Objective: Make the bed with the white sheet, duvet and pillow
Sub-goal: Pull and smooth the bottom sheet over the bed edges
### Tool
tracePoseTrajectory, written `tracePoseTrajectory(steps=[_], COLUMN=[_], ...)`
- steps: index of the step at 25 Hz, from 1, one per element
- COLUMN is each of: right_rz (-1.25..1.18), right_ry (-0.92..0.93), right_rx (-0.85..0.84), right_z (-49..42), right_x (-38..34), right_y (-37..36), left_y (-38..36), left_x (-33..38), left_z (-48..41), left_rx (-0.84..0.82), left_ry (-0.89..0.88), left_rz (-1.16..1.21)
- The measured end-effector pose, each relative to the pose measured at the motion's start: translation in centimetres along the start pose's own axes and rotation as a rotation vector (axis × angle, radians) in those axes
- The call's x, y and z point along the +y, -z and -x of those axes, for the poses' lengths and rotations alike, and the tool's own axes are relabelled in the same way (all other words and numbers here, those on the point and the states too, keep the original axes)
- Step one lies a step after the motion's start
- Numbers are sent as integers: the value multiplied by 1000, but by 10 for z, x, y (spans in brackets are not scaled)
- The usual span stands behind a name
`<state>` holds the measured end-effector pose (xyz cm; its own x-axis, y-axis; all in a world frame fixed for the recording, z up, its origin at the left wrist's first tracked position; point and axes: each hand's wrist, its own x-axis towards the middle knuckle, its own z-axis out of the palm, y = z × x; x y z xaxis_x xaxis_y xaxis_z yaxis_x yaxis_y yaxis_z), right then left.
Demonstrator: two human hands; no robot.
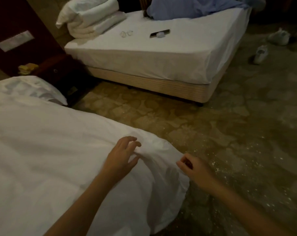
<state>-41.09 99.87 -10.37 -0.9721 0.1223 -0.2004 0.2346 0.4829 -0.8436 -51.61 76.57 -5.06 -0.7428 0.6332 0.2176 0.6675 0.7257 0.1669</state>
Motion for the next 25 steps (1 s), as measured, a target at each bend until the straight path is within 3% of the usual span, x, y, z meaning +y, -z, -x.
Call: tracePoseTrajectory(steps=[3, 7, 16, 23, 25], right_rz=[94, 51, 237, 408, 552], right_ry=[146, 285, 229, 300, 328], right_rx=[-67, -89, -95, -127, -151], right_z=[-5, -23, -40, -71, -71], right_x=[-34, -75, -108, -175, -194], right_y=[-9, -46, -94, -100, -91], left_y=[10, 17, 26, 99, 115], left_x=[-17, -42, -61, -112, -120], left_z=[12, 37, 46, 31, 20], left_rx=[39, 95, 15, -129, -185], left_ry=[140, 118, 77, 118, 155], left_rz=[19, 29, 112, 125, 103])
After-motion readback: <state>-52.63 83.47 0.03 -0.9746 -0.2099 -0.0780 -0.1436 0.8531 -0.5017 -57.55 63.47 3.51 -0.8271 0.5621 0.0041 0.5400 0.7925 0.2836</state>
